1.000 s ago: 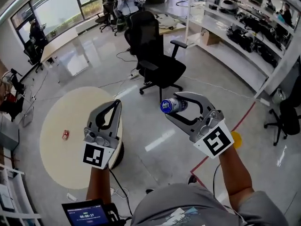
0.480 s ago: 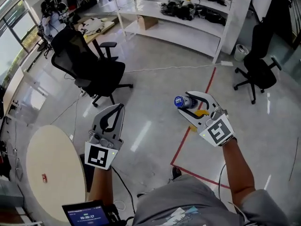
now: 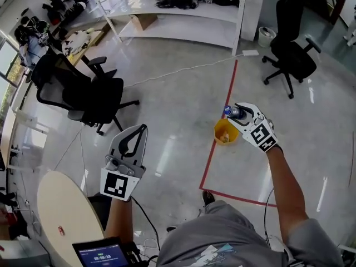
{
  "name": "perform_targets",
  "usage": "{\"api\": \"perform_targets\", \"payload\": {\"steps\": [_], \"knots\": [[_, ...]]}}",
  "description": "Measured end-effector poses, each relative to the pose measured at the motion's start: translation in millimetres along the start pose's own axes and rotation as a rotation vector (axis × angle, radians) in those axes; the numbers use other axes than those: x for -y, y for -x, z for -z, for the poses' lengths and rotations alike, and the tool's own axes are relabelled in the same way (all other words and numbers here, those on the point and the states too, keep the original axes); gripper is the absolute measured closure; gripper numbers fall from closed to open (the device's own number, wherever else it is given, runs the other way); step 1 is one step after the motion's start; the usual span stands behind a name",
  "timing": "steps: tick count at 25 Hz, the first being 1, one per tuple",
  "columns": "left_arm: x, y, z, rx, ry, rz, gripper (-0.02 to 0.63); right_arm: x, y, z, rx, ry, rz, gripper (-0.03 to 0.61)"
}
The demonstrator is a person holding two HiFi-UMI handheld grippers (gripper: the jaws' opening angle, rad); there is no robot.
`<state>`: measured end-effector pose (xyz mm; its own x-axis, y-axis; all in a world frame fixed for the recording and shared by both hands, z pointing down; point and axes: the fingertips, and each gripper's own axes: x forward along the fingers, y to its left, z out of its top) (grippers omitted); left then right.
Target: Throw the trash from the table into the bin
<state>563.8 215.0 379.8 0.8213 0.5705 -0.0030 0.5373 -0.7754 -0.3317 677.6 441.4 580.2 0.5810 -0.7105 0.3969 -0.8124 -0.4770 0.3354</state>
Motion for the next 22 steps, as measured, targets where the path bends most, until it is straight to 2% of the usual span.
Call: {"api": "perform_targets", "payload": {"steps": [3,7,11,16,18,19,22], "knots": [[17.7,-19.6,15.4,-0.011,-0.006,0.007,0.571,22.8,-10.1,53.8,-0.031,-0.046,-0.001,0.356],[24.1,-23.3,22.8,-0.046,-0.008,0.011,0.571,39.6,-21.4,89.3,-0.094,-0.078,0.007,0.356],[16.6,-19.5,23.6,-0.065,-0.019,-0.006,0.571,49.4,-18.3,84.8,-0.077,-0.097,0.036,0.356],[13.5,-1.1,24.2,-0.058,-0.017,-0.038,0.571,39.8,-10.9,62.4,-0.041,-0.076,0.059,0.36],[13.0,6.3,22.7,-0.06,-0.012,-0.055,0.571,40.4,-5.5,50.8,-0.018,-0.07,0.076,0.532],[11.5,11.5,21.3,-0.061,-0.01,-0.065,0.571,40.1,-3.4,43.9,-0.006,-0.073,0.081,0.571],[2.1,34.7,12.7,-0.061,-0.01,-0.105,0.571,32.8,-0.4,17.0,0.021,-0.063,0.071,0.571]]}}
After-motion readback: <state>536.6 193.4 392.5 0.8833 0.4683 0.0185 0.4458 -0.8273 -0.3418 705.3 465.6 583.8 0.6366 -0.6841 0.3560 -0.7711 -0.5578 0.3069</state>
